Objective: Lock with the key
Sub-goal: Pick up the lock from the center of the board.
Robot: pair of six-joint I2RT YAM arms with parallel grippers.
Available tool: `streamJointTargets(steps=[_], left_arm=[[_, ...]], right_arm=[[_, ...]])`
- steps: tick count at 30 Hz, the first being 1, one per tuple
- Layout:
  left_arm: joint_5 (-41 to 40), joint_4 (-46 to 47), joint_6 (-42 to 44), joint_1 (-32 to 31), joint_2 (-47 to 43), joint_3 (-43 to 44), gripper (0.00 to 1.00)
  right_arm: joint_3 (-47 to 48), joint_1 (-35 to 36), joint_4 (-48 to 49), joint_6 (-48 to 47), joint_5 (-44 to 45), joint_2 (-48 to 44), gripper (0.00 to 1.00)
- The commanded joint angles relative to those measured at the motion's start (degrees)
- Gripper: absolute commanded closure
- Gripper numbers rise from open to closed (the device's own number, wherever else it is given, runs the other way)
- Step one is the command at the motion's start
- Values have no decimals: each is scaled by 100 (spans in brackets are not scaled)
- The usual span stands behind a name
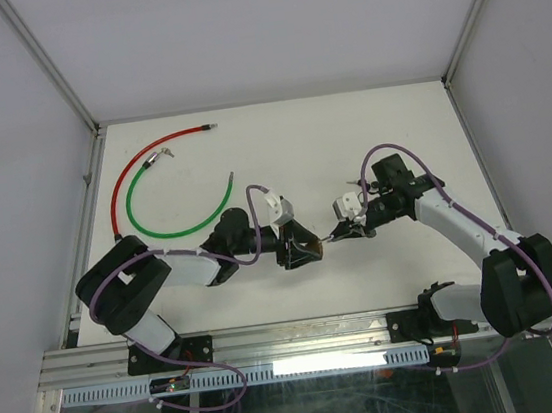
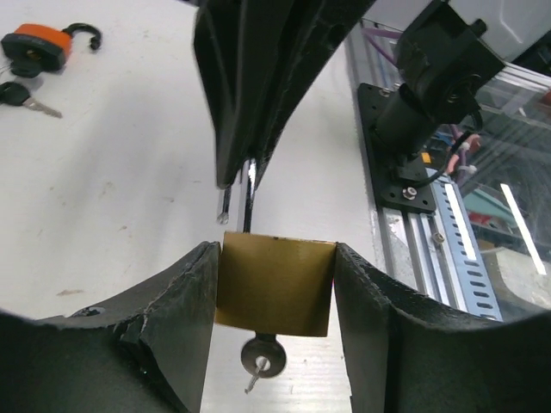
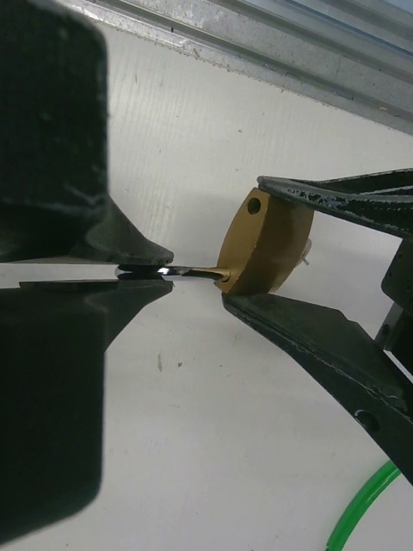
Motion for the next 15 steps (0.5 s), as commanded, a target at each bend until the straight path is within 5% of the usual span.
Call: streamJointTargets(steps=[1,11,13,15], left_arm=[[-1265,2,42,165,-317,-206,43],[-1770,214,-39,186,-594,-518,17],[-1843,384,-151,218,-681,-624,2],[-1859,670,-290,279,-778,-771,1]], right_arm=[[252,48,-264,391,-489,-148,100],[275,40,-246,464,-490,-163,100],[276,40,-246,467,-487,-174,100],[276,35,-254,463,-487,-169,100]])
